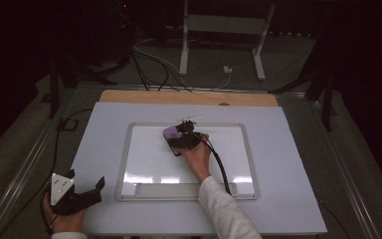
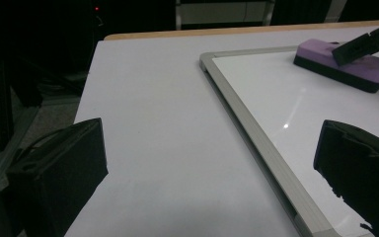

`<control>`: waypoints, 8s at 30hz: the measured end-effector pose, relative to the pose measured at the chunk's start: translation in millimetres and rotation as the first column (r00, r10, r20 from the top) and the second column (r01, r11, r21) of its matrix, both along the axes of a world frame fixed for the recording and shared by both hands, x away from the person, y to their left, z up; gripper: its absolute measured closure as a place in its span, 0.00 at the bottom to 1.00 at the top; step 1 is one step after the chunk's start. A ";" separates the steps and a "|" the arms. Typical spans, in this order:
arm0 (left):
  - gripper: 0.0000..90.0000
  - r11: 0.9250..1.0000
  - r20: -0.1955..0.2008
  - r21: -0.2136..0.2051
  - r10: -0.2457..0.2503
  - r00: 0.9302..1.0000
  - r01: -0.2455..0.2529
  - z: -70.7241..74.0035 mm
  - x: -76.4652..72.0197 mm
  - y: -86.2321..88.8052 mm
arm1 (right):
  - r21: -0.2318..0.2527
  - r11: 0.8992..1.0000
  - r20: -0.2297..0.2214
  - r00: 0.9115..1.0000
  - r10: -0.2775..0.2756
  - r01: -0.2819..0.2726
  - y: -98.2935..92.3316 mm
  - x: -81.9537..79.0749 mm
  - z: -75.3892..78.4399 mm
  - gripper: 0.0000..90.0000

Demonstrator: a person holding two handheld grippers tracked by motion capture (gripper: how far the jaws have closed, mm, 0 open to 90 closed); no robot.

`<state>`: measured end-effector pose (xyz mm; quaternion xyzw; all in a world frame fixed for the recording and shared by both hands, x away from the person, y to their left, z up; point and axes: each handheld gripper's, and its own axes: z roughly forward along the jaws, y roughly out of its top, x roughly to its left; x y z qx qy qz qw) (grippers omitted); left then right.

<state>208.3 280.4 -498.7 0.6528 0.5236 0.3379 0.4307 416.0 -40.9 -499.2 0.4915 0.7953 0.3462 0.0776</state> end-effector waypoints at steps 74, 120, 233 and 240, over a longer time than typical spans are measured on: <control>0.01 1.000 0.005 0.020 -0.017 1.000 0.017 1.7 2.0 -5.2 | -0.122 0.988 0.122 0.987 0.107 -0.092 -77.4 -74.3 15.1 0.42; 0.01 1.000 0.002 0.020 -0.014 1.000 0.014 1.9 1.6 -4.5 | -0.185 0.979 0.157 0.986 -0.063 0.092 -103.5 -55.1 8.6 0.70; 0.01 1.000 0.006 0.016 -0.001 1.000 0.000 2.3 0.0 -4.3 | -0.124 0.892 0.135 0.898 -0.419 0.435 -194.0 -157.3 11.0 0.71; 0.01 1.000 0.006 0.017 -0.001 1.000 0.001 2.5 -0.2 -4.6 | -0.117 0.887 0.132 0.892 -0.433 0.448 -198.3 -161.2 11.1 0.71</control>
